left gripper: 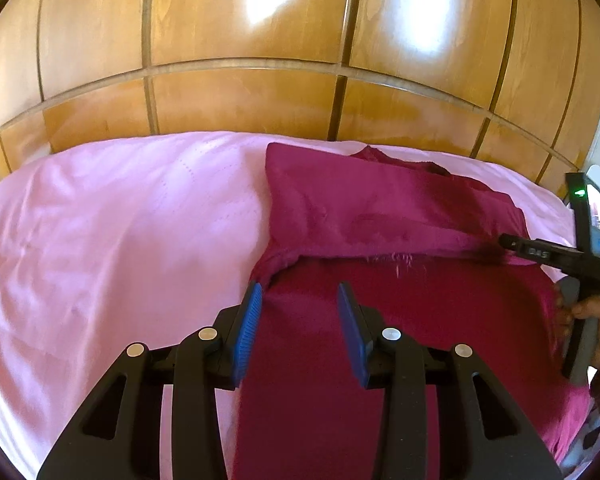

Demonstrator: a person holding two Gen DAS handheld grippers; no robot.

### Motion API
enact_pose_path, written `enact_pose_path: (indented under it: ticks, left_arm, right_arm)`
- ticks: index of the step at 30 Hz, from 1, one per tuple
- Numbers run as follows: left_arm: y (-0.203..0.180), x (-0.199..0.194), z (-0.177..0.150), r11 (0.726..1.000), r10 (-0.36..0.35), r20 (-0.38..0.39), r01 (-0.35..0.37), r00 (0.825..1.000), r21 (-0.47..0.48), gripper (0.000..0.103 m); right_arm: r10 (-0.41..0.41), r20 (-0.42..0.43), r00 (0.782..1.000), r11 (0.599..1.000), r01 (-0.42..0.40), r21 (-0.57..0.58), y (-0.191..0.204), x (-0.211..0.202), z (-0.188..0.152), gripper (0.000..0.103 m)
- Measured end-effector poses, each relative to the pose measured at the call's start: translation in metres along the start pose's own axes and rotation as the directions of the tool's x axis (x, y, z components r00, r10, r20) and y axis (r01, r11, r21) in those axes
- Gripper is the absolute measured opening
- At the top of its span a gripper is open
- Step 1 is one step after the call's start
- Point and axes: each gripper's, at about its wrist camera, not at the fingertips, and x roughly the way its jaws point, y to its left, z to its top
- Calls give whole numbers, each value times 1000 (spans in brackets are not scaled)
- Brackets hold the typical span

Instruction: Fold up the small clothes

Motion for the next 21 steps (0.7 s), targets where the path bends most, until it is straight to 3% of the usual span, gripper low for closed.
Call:
enact_pose_path:
  ticks: [8,14,19,21]
  left_arm:
    - [14,-10,-28,1000,-7,-43,7,999,-3,38]
    - [38,-12,-62,998,-57,-140,57,989,-5,38]
    - [52,-29,-87,988,-156,-198,156,968,-14,38]
    - [52,-41,-95,980,-194,-218,198,957,-4,38]
  right_arm:
    - [-22,-93,995,999,20,-31,-28,-33,-51,92]
    - [50,-198,979,998,-44,33,-63,-63,-114,90]
    - [167,-236,957,984,-145,107,-75,-97,-157,74]
    - [217,-274,937,974,-189,126,-74,-108,-174,64]
